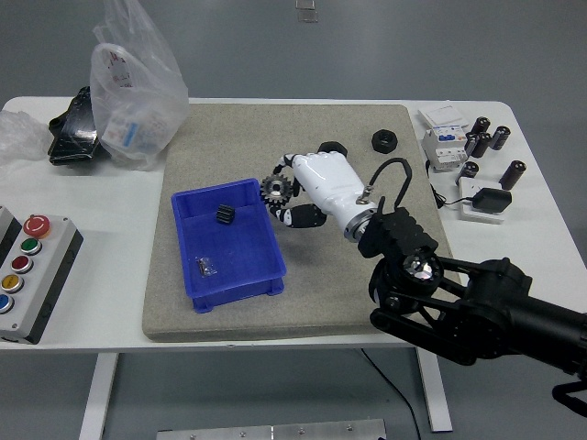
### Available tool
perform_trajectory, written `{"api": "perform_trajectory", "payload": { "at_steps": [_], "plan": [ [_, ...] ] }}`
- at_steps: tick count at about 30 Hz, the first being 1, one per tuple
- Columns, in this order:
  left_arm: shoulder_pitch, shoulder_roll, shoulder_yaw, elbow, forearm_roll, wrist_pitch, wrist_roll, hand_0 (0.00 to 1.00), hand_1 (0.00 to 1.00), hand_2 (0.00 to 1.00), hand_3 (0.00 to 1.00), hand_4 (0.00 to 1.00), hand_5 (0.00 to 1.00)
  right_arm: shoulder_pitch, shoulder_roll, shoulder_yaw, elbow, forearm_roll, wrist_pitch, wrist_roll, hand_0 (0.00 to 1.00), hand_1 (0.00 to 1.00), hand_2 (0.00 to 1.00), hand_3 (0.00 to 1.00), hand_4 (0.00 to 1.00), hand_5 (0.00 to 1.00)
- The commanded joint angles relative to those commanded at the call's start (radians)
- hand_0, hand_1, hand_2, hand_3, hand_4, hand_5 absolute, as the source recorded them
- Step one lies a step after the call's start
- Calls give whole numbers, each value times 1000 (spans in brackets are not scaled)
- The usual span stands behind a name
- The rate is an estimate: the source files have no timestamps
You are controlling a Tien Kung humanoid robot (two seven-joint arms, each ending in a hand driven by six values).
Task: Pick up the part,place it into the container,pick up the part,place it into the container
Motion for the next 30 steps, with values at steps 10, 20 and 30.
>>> {"api": "perform_trajectory", "payload": {
  "at_steps": [10, 20, 30],
  "plan": [
    [0, 1, 0, 0, 3, 1, 4, 618, 638, 604, 624, 716, 252, 41, 61, -77, -31, -18, 92, 3, 522, 649, 760, 724, 534, 226],
    [-2, 0, 2, 0, 2, 0, 2, 618, 638, 603, 623, 716, 252, 33, 64, -86, -34, -17, 117, 3, 534, 667, 837, 854, 630, 229],
    [-2, 0, 0, 0, 4, -1, 1, 618, 638, 603, 622, 716, 252, 5, 50, -13, -21, 12, 95, 17, 531, 666, 845, 884, 665, 236]
  ]
}}
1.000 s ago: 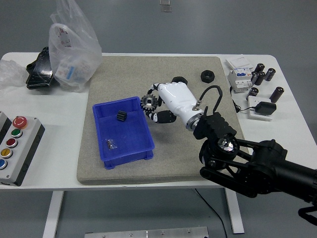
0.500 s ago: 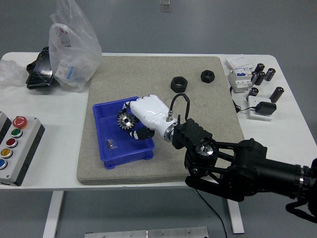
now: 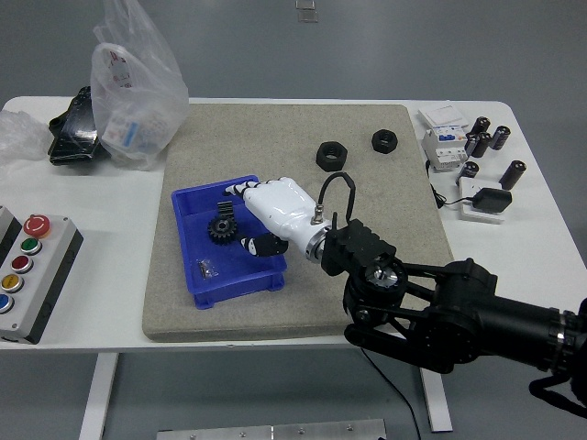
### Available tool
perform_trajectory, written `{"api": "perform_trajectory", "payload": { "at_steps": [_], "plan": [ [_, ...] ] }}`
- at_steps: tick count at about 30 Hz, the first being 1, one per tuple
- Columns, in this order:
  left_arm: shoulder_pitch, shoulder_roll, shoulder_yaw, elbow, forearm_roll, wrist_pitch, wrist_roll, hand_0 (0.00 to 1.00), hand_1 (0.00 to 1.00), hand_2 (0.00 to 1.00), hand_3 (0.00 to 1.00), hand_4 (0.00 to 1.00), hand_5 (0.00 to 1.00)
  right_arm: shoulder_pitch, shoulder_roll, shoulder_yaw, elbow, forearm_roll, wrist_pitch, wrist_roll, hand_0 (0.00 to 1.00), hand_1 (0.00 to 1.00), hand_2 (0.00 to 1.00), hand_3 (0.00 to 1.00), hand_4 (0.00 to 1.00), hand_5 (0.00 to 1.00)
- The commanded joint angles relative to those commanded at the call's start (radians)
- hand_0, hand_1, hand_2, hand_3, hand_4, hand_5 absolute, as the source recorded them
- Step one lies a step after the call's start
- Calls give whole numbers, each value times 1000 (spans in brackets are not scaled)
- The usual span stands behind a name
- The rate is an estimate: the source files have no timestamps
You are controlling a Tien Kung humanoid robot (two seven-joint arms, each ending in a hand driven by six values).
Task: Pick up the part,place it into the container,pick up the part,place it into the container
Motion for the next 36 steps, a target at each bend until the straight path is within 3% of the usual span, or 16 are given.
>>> {"api": "perform_trajectory", "payload": {
  "at_steps": [1, 6, 7, 11, 16, 21, 25, 29, 36],
  "plan": [
    [0, 0, -1, 0, 1, 0, 0, 618, 638, 603, 622, 716, 252, -9, -8, 22, 8, 10, -12, 5, 503, 642, 816, 847, 671, 240],
    [3, 0, -4, 0, 4, 0, -1, 618, 638, 603, 622, 716, 252, -81, -59, 148, 61, 79, -66, 47, 503, 642, 816, 847, 671, 240],
    [3, 0, -5, 0, 3, 0, -1, 618, 638, 604, 623, 716, 252, -103, -72, 183, 75, 95, -81, 63, 512, 626, 777, 780, 680, 251],
    [6, -3, -9, 0, 3, 1, -3, 618, 638, 604, 623, 716, 252, -187, -106, 311, 100, 115, -133, 112, 512, 626, 777, 780, 680, 251],
    [6, -5, -10, 0, 3, 0, -3, 617, 638, 603, 623, 716, 253, -299, -121, 475, 93, 124, -181, 167, 561, 651, 764, 770, 691, 254],
    [0, -3, -7, 0, 2, -2, -8, 617, 638, 603, 625, 716, 252, -419, -119, 620, 81, 252, -219, 280, 591, 670, 753, 750, 698, 249],
    [1, -1, -9, 0, 7, -3, -9, 617, 638, 603, 628, 716, 252, -514, -102, 714, 64, 398, -217, 391, 617, 680, 744, 729, 697, 246],
    [2, 0, -5, 0, 7, -4, -11, 617, 638, 603, 628, 716, 252, -597, -87, 786, 32, 548, -179, 504, 617, 680, 744, 729, 697, 246],
    [2, 2, -1, 0, 2, -7, -17, 617, 638, 603, 631, 716, 253, -640, -89, 828, 6, 799, -126, 667, 630, 677, 726, 714, 707, 254]
  ]
}}
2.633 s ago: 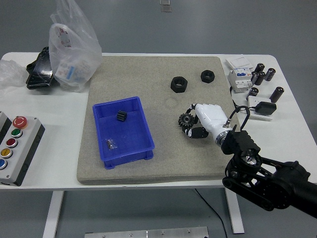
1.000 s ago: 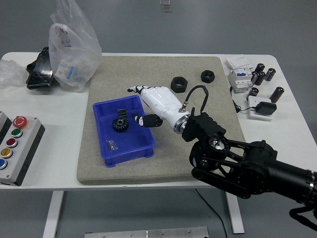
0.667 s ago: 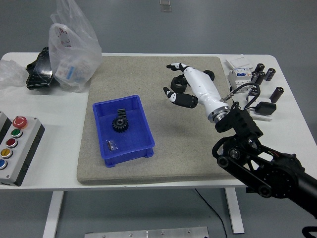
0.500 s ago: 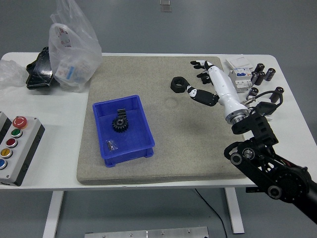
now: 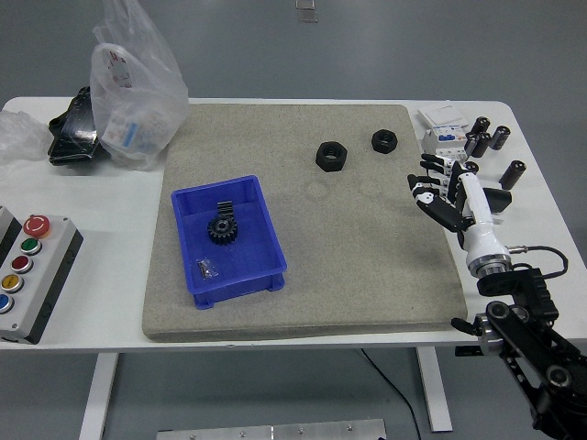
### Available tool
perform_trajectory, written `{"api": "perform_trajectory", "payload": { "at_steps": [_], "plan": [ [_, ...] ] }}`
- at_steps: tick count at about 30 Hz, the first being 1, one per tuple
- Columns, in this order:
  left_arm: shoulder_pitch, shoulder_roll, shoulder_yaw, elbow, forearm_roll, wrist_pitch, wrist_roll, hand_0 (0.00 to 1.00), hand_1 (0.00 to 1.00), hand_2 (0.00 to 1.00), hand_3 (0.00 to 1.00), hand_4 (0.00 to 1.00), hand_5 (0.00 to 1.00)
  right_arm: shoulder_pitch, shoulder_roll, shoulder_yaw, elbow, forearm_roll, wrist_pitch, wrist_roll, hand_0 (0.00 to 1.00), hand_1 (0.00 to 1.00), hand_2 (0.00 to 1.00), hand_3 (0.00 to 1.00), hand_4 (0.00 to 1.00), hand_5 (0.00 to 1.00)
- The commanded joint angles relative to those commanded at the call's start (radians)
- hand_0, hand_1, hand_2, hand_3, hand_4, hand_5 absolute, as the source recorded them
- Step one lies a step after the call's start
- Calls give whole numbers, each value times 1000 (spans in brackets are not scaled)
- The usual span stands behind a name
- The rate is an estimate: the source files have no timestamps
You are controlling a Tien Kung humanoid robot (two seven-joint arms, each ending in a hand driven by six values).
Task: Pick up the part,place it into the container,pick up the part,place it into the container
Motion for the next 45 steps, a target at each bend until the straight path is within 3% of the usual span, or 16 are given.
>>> {"api": "perform_trajectory", "payload": {
  "at_steps": [10, 27, 45],
  "plan": [
    [-13, 2, 17, 0, -11, -8, -16, 617, 638, 604, 633, 715, 252, -12, 0, 26, 8, 188, 8, 43, 631, 668, 719, 705, 712, 263],
    [-47, -1, 47, 0, -10, -15, -26, 617, 638, 605, 637, 716, 252, -50, -6, 124, 42, 189, -1, 55, 641, 664, 714, 701, 733, 292],
    [-47, -2, 39, 0, -2, -14, -22, 617, 638, 604, 638, 716, 252, -49, 3, 145, 50, 109, -18, 32, 665, 663, 713, 703, 738, 326]
  ]
}}
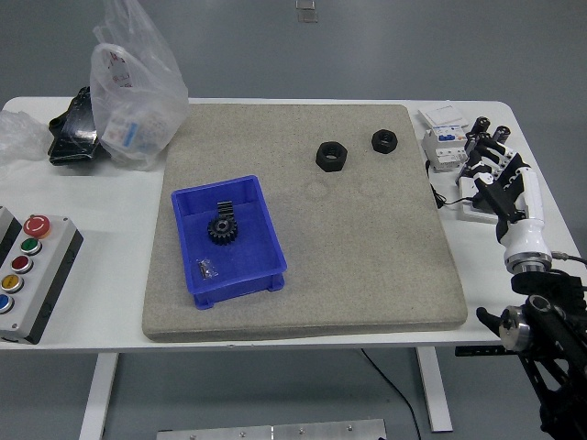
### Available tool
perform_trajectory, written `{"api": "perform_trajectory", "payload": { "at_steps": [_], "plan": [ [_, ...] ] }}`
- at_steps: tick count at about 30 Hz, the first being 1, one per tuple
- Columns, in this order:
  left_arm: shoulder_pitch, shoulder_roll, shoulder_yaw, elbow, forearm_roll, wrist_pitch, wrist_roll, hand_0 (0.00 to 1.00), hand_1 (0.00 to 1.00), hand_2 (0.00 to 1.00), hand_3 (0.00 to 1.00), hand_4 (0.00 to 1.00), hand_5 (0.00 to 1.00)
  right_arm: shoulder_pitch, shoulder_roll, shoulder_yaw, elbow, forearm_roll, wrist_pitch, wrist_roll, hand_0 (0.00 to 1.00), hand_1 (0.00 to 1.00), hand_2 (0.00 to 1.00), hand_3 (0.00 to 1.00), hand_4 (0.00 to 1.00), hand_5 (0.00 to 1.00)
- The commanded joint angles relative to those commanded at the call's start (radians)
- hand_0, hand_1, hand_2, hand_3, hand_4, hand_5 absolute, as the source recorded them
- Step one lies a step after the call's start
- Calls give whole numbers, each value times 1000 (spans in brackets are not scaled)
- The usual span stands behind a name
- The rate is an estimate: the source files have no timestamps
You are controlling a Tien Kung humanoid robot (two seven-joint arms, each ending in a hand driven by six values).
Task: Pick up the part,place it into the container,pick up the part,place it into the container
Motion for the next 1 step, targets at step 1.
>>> {"api": "perform_trajectory", "payload": {
  "at_steps": [1],
  "plan": [
    [0, 0, 3, 0, -3, 0, -2, 617, 638, 604, 638, 716, 252, 1, 1, 2, -1, -2, 0, -1, 665, 663, 713, 703, 738, 326]
  ]
}}
